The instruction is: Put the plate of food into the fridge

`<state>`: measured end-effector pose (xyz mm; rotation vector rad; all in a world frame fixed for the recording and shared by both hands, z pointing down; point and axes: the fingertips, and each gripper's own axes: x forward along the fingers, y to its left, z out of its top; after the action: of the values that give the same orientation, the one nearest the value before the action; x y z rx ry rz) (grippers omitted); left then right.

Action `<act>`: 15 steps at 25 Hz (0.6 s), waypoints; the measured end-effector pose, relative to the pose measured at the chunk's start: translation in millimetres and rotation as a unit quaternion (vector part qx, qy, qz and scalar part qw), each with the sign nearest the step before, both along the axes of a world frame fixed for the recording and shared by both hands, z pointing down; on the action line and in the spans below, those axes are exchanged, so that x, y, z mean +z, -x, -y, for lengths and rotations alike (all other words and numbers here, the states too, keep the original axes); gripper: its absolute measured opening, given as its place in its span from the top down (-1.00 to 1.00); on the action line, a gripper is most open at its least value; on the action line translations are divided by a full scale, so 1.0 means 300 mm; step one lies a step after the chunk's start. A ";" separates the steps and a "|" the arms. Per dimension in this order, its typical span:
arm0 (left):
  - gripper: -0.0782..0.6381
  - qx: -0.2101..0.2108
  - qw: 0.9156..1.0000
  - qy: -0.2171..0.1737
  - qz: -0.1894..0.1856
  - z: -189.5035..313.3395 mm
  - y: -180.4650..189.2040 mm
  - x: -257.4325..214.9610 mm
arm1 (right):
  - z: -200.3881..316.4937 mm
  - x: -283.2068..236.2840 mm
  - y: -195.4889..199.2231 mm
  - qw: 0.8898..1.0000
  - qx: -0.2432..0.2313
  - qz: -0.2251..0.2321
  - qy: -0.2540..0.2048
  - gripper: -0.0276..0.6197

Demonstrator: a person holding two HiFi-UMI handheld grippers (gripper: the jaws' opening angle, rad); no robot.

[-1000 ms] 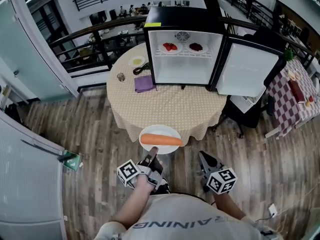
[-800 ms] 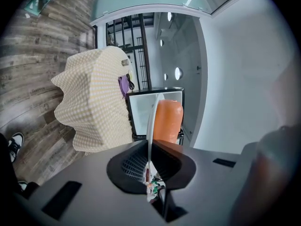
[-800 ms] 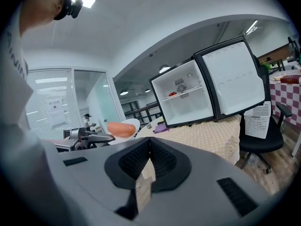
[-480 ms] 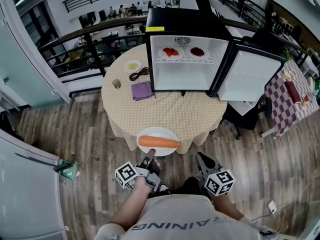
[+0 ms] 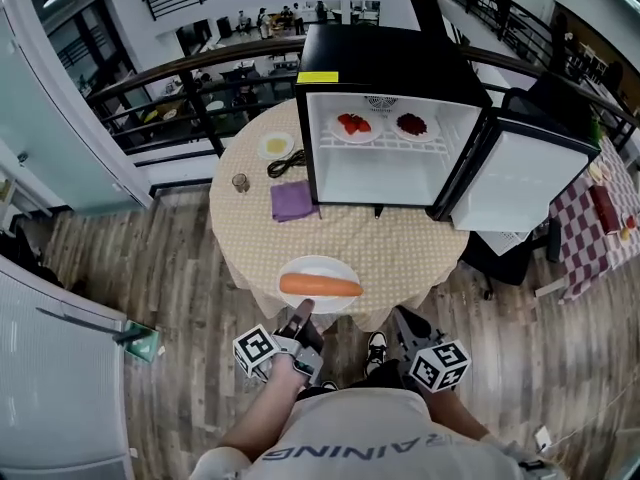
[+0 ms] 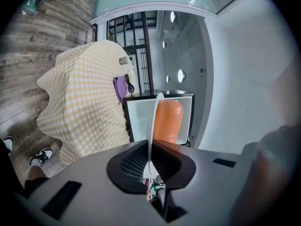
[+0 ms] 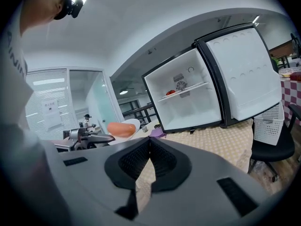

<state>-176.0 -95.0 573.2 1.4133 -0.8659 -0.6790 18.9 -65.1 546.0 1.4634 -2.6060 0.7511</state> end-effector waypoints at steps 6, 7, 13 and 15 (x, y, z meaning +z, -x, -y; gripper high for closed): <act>0.71 -0.023 1.000 -0.005 -0.015 0.170 -0.076 -0.029 | 0.207 -0.023 -0.074 1.000 -0.023 -0.001 -0.006 0.84; 0.71 -0.025 1.000 -0.003 -0.012 0.191 -0.089 -0.027 | 0.233 -0.025 -0.086 1.000 -0.027 -0.001 -0.005 0.84; 0.71 -0.031 0.999 0.006 -0.005 0.292 -0.182 -0.026 | 0.350 -0.025 -0.170 0.999 -0.040 0.005 -0.003 0.84; 0.71 -0.034 0.999 0.009 -0.007 0.327 -0.212 -0.026 | 0.380 -0.019 -0.197 0.999 -0.042 0.009 -0.001 0.84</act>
<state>-112.3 -193.0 565.5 1.3671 -0.9094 -0.7295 78.2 -179.1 540.1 1.3444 -2.6635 0.7544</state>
